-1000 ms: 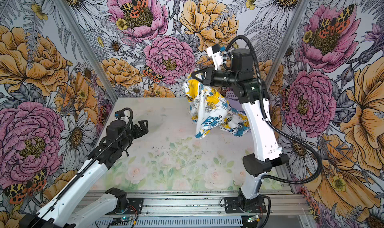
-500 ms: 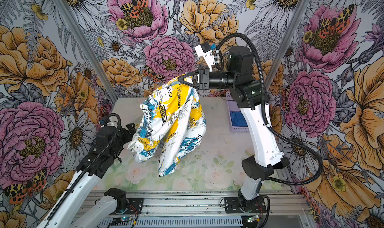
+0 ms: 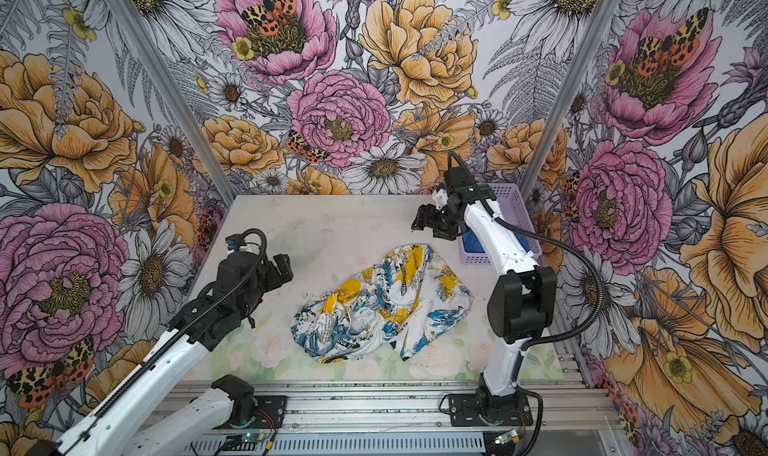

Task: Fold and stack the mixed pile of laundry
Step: 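Lay the shorts on the table while the left gripper reaches toward the waistband, then grasp the drawstring waistband with the left gripper while the right grips the hem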

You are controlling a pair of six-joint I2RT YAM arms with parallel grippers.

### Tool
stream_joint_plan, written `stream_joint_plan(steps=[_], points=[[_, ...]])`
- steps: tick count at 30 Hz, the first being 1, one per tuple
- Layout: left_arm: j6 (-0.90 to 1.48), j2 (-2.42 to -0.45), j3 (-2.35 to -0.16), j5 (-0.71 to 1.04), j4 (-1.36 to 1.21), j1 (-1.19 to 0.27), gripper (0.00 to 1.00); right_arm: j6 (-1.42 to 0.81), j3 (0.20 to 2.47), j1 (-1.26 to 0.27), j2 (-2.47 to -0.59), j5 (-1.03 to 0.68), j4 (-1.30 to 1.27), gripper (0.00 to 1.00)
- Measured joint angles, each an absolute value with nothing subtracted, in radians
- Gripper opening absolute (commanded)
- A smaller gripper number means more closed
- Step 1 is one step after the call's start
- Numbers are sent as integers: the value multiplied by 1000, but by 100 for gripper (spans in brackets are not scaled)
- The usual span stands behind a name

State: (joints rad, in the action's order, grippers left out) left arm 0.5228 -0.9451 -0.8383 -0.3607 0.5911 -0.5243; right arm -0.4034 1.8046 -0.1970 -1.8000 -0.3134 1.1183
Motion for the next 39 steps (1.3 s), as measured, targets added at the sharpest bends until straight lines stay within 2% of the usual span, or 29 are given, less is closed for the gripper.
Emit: stream_joint_plan(steps=[5,10,18,26,32,37,39], points=[[461,-1164,-918,-221,569,-690,93,-386,1754,-213,-1707,-226,1126,78],[390,-1385,-1031,-69,541,-829,81,-384,1640,-213,-1647,-209,1126,78],[329,-1535,-1078,84,598,-941,65,-395,1475,-213,-1571,-212,1125,78],[322,-1549,-1097,126,719,-989,57,-414,1391,-213,-1473,-213,1121,78],[324,-1640,-1105,131,747,-1004,48,-429,1371,-210,-1469,-213,1114,78],[332,-1689,-1129,75,764,-1004,46,-436,1367,-210,-1469,-213,1099,78],[336,-1689,-1147,55,763,-1004,42,-437,1359,-210,-1469,-214,1091,78]])
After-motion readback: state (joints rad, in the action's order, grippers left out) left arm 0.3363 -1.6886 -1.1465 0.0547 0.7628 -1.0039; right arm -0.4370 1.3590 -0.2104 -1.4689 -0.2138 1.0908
